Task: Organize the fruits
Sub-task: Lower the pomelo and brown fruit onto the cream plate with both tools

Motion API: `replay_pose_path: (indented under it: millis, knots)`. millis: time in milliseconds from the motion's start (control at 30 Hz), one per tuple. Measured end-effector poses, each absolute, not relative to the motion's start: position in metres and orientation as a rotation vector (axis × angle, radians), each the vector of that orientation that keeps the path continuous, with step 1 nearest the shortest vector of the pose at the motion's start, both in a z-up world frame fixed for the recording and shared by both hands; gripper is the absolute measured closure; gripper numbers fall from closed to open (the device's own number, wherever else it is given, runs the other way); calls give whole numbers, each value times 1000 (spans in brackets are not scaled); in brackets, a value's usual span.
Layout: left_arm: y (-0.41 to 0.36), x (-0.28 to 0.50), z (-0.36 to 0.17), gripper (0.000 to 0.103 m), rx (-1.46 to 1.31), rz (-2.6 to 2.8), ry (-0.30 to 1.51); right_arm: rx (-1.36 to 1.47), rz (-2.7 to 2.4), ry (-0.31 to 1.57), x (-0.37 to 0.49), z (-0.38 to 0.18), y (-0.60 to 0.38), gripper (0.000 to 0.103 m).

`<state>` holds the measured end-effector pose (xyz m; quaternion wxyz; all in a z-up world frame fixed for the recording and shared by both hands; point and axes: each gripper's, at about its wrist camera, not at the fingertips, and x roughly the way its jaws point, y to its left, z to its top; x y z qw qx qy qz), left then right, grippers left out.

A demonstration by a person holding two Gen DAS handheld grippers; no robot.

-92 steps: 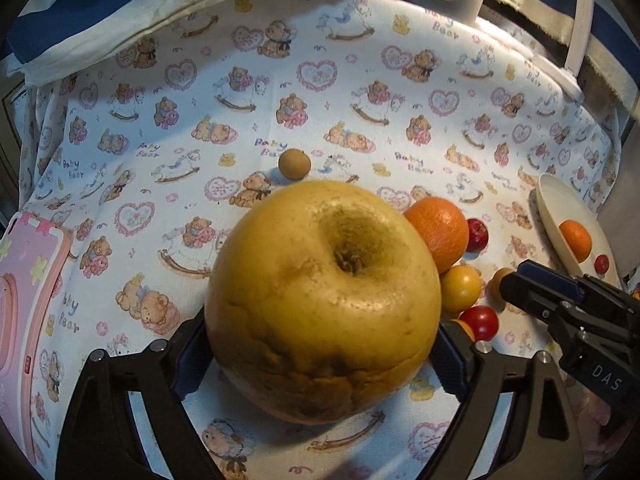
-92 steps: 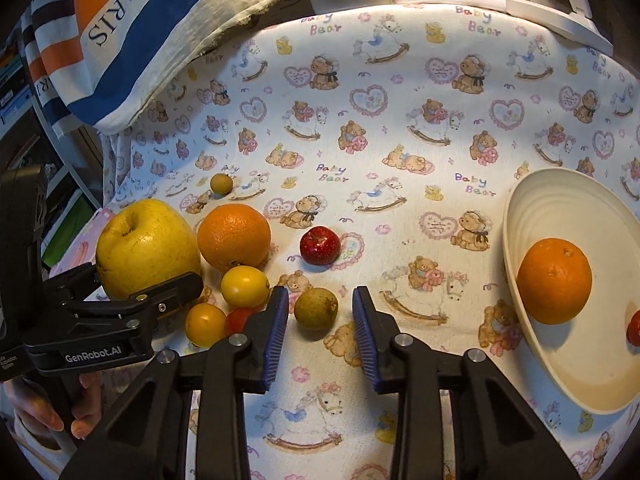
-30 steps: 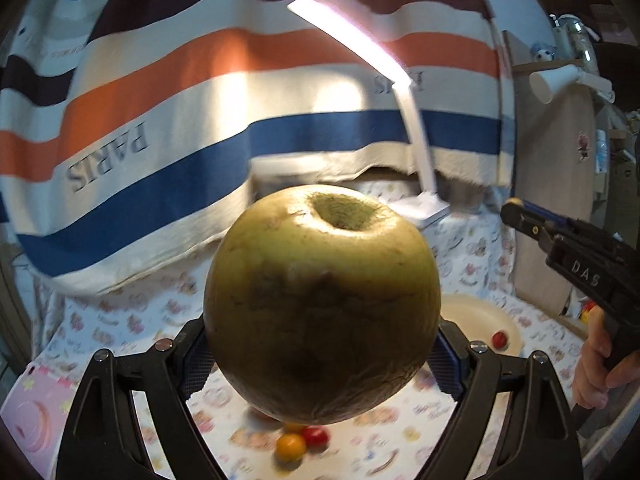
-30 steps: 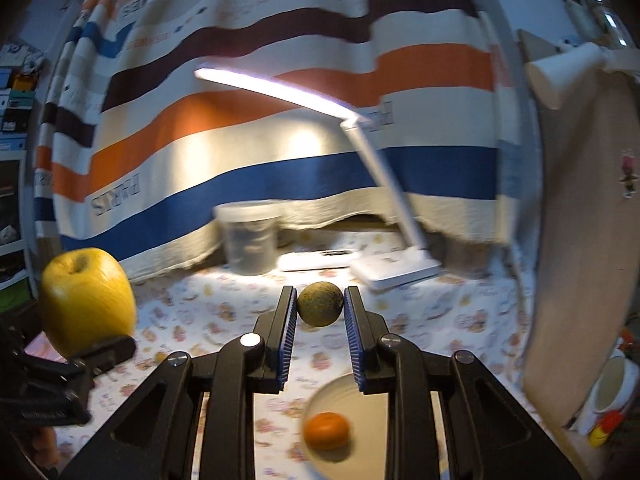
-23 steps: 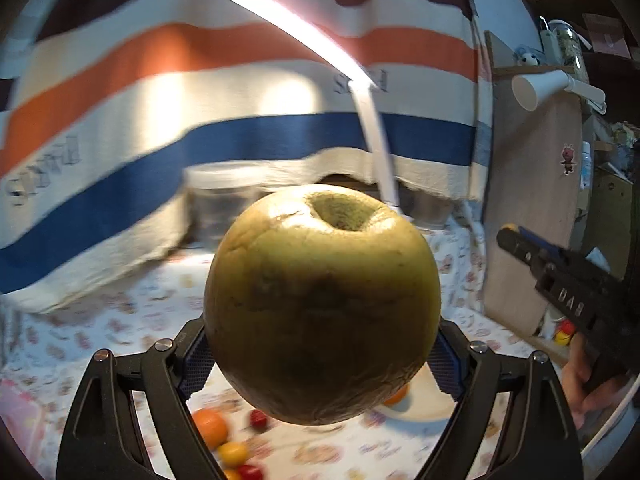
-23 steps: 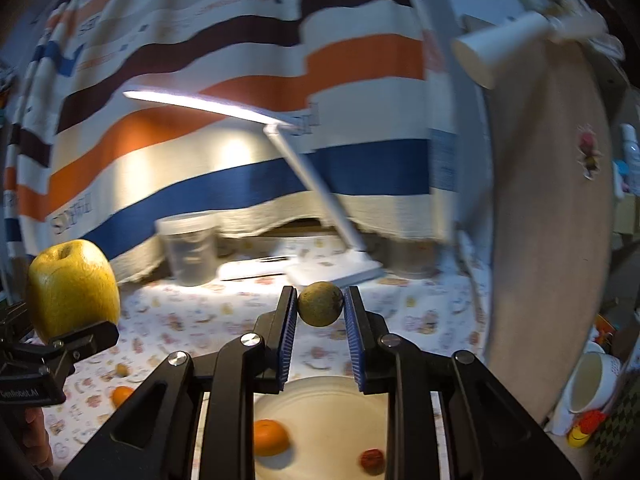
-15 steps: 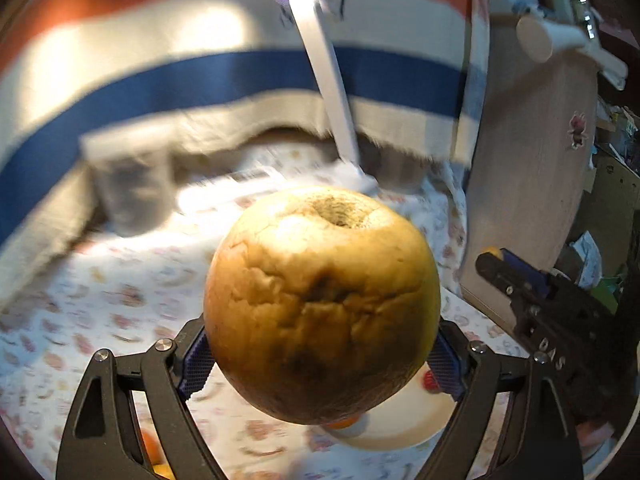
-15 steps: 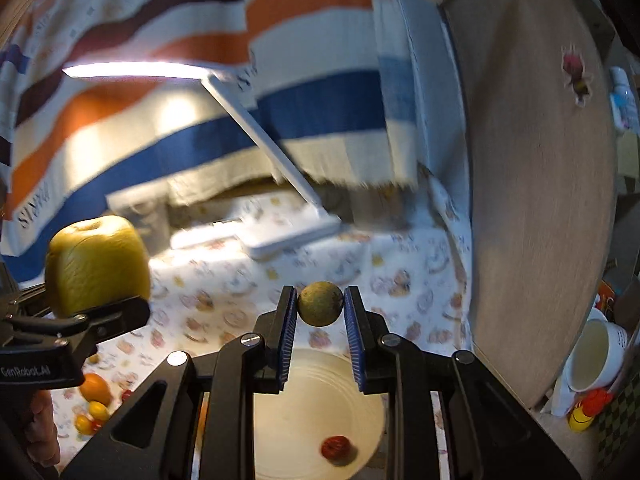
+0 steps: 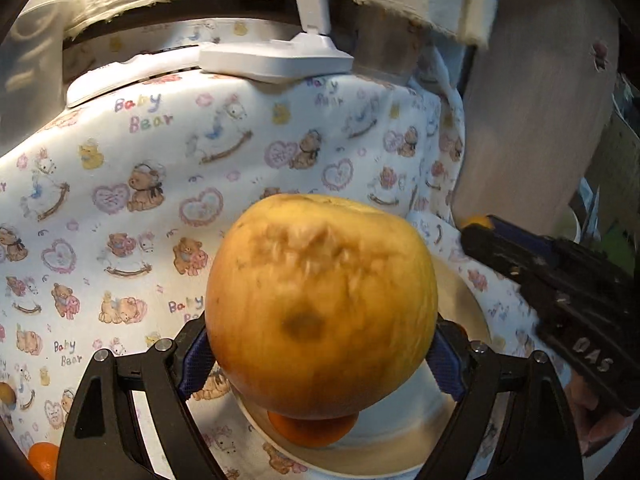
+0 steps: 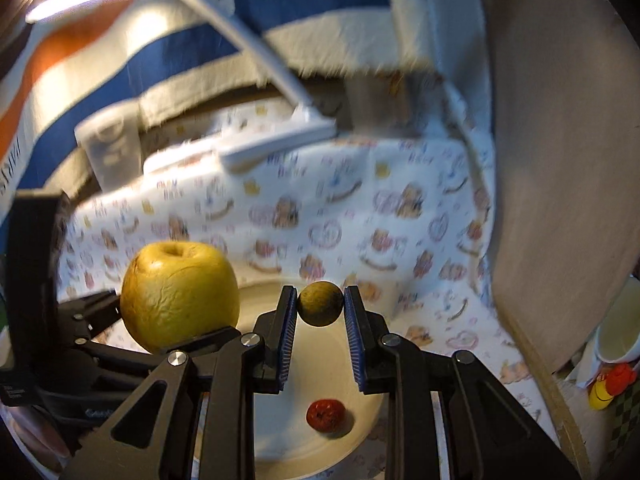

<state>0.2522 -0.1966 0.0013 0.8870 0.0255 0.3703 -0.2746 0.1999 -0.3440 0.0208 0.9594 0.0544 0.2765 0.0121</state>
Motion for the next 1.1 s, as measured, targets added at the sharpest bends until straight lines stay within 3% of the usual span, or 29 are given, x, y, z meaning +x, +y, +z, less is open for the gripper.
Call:
replay_pose_path:
  millis: [733, 1100]
  knots:
    - [-192, 263, -26, 16, 66, -529, 827, 160, 21, 723, 221, -14, -353, 78]
    - [-193, 261, -23, 7, 91, -525, 799, 211, 23, 775, 227, -22, -361, 78]
